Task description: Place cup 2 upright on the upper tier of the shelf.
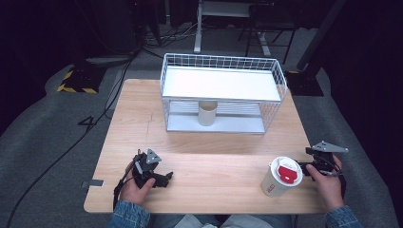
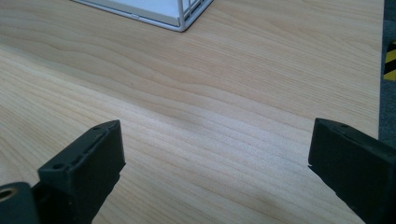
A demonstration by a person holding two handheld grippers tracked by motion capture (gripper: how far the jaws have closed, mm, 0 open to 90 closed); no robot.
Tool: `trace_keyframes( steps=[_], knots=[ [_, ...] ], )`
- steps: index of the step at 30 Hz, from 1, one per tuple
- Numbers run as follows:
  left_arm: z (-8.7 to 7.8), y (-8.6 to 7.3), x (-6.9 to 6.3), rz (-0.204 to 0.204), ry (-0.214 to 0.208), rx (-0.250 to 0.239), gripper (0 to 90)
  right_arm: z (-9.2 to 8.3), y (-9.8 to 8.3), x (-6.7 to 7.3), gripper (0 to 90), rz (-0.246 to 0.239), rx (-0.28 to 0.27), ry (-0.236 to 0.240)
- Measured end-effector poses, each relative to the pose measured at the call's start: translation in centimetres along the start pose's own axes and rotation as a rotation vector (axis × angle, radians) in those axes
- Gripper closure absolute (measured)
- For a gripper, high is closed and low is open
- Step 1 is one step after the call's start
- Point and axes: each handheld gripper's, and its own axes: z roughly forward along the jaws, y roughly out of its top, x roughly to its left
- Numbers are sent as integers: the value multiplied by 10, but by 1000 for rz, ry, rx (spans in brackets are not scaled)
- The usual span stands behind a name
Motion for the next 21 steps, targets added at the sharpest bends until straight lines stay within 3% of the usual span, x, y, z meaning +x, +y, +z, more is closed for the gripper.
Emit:
trace_keyframes(
  steps=[10, 21],
  knots=[
    [0, 0, 0, 0, 0, 0, 2, -26, 2, 6, 50, 12, -43, 28],
    [1, 1, 0, -7, 2, -5, 2, -56, -1, 27, 55, -31, -56, 65]
  ],
)
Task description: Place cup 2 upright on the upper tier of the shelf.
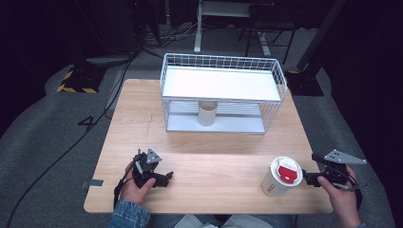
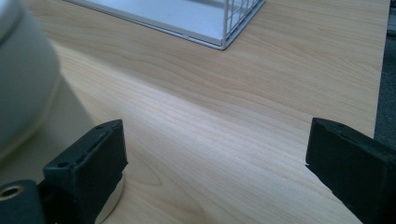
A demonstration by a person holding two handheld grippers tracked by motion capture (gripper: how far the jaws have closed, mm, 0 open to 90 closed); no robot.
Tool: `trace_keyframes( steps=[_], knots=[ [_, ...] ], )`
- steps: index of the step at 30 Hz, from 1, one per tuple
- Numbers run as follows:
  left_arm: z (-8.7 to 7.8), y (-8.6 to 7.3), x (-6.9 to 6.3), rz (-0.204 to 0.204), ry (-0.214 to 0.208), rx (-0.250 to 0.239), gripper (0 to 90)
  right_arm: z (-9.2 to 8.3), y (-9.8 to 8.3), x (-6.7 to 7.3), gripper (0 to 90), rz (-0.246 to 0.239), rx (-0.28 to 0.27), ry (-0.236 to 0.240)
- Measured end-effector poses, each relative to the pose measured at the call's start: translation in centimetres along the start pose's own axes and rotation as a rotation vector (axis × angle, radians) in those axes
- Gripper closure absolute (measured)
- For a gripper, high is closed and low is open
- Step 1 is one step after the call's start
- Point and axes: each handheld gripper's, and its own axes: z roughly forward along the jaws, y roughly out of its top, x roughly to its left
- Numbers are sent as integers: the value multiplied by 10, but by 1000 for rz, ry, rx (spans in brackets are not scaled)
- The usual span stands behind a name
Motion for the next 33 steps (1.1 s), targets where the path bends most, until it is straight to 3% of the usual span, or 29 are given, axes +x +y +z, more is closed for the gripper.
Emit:
trace_keyframes(
  steps=[10, 19, 25, 33],
  knots=[
    [0, 0, 0, 0, 0, 0, 1, -26, -3, 17, 58, -18, -17, 16],
    [0, 0, 0, 0, 0, 0, 2, -47, -5, 34, 67, -24, -36, 85],
    [0, 0, 0, 0, 0, 0, 2, -53, -8, 41, 69, -39, -19, 132],
    [0, 0, 0, 0, 0, 0, 2, -45, -9, 54, 68, -69, -2, 204]
  ],
)
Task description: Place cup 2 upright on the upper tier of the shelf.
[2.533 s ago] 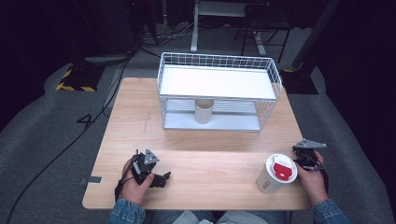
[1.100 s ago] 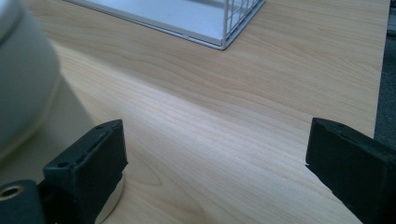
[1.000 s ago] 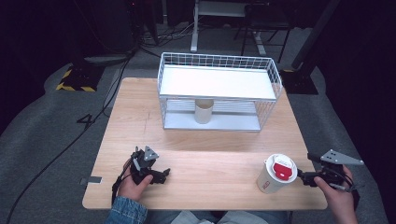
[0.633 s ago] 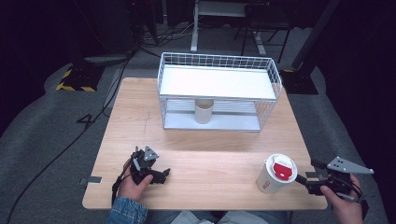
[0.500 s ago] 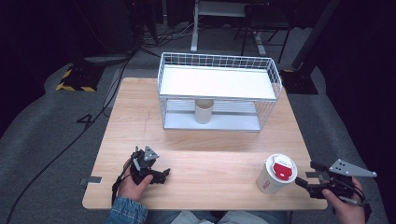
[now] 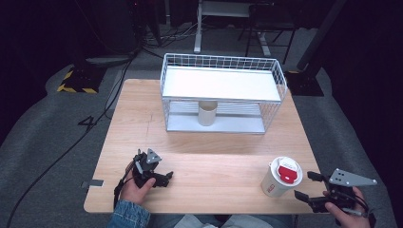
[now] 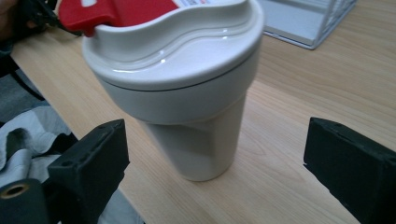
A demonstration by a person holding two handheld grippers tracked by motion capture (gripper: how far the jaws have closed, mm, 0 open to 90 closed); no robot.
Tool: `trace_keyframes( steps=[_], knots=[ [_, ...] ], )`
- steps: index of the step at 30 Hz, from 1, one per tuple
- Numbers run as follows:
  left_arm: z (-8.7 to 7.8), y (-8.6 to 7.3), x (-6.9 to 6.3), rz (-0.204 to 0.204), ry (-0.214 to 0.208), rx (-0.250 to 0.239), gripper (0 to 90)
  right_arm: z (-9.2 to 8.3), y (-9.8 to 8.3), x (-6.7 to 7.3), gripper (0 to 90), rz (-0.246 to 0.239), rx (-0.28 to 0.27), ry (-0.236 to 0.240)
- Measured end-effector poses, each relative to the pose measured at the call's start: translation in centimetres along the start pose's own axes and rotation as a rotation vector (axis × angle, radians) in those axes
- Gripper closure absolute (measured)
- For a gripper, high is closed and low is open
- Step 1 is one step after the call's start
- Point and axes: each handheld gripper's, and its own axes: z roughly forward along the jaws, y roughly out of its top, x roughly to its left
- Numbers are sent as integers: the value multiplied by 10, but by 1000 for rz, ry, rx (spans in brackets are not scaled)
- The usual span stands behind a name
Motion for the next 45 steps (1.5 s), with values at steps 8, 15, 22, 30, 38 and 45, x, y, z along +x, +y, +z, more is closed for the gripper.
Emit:
trace_keyframes(
  steps=[8, 15, 22, 30, 38, 45],
  knots=[
    [0, 0, 0, 0, 0, -1, 2, 17, -3, 5, 65, 8, 0, 58],
    [0, 0, 0, 0, 0, -1, 2, 32, -4, 9, 63, 27, -20, 62],
    [0, 0, 0, 0, 0, -1, 2, 46, -6, 12, 40, 37, -36, 58],
    [-1, -1, -1, -2, 10, 2, 3, 63, -10, 16, 37, 34, -63, 29],
    [-1, -1, -1, -8, 12, 0, 3, 76, -16, 15, 62, 103, -117, 18],
    [-1, -1, -1, -8, 12, 0, 3, 76, -17, 17, 96, 57, -138, -10]
  ],
)
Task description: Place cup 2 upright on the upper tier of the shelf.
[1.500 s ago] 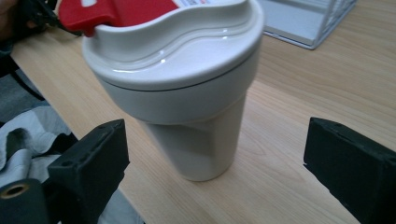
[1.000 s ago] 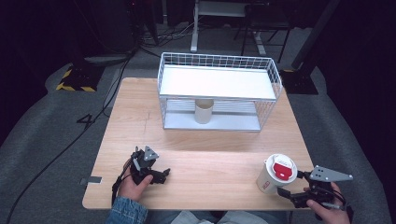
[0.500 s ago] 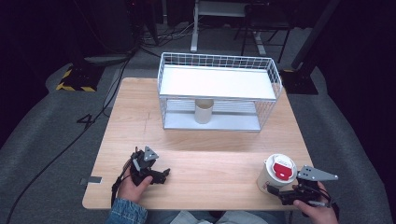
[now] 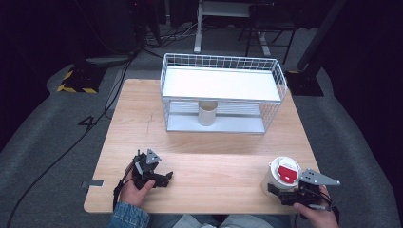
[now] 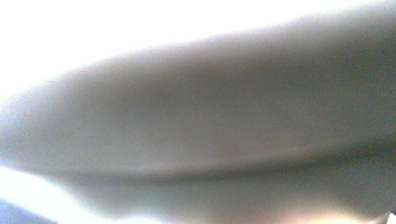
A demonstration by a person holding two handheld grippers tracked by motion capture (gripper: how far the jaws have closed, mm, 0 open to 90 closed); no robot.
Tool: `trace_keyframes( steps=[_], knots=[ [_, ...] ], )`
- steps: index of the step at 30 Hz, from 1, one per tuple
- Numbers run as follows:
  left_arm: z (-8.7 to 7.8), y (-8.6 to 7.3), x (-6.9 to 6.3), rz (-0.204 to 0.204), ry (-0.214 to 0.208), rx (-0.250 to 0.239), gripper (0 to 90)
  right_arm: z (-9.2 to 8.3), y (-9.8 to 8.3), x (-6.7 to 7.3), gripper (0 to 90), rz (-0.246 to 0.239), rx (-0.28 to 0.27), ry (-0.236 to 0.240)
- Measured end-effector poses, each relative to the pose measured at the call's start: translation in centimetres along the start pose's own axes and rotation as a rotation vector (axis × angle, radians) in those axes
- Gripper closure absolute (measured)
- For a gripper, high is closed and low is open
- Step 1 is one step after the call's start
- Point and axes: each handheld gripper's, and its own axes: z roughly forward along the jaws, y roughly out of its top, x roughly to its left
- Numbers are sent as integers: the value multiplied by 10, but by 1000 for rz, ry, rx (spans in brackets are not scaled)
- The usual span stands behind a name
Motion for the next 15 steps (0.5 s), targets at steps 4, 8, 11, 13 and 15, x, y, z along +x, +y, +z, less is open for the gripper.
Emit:
trace_keyframes(
  steps=[4, 8, 11, 13, 15],
  knots=[
    [0, 0, 0, 1, 0, 0, 3, -2, 1, 3, 122, -58, -1, -27],
    [0, 0, 0, 0, 0, 0, 3, -2, 2, 3, 126, -77, -1, -30],
    [0, 0, 0, 1, 0, 0, 3, -3, 3, 3, 128, -86, 7, -31],
    [0, 0, 0, 0, 0, 0, 3, -3, 3, 4, 128, -87, 8, -31],
    [0, 0, 0, 1, -3, 2, 3, -3, 3, 4, 129, -89, 8, -31]
  ],
)
